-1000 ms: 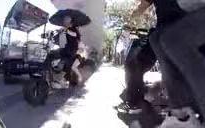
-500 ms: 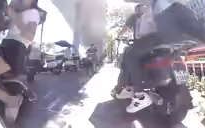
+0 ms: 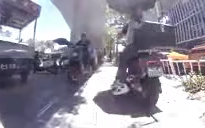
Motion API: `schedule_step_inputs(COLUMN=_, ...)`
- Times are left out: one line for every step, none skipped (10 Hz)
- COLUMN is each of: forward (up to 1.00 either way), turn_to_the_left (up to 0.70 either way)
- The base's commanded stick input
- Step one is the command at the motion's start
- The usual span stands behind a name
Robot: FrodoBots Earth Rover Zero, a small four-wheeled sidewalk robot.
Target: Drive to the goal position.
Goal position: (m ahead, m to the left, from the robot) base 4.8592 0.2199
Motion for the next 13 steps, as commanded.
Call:
schedule_step_inputs(forward=0.70, turn_to_the_left=0.00)
schedule_step_inputs(forward=0.70, turn_to_the_left=0.00)
schedule_step_inputs(forward=0.70, turn_to_the_left=0.00)
schedule_step_inputs(forward=0.70, turn_to_the_left=0.00)
schedule_step_inputs(forward=0.70, turn_to_the_left=0.00)
schedule_step_inputs(forward=0.70, turn_to_the_left=0.00)
schedule_step_inputs(forward=0.70, turn_to_the_left=0.00)
schedule_step_inputs(forward=0.70, turn_to_the_left=0.00)
schedule_step_inputs(forward=0.70, turn_to_the_left=0.00)
schedule_step_inputs(forward=0.64, turn_to_the_left=0.00)
schedule_step_inputs(forward=0.45, turn_to_the_left=0.00)
schedule_step_inputs(forward=0.45, turn_to_the_left=0.03)
schedule_step_inputs(forward=0.45, turn_to_the_left=0.27)
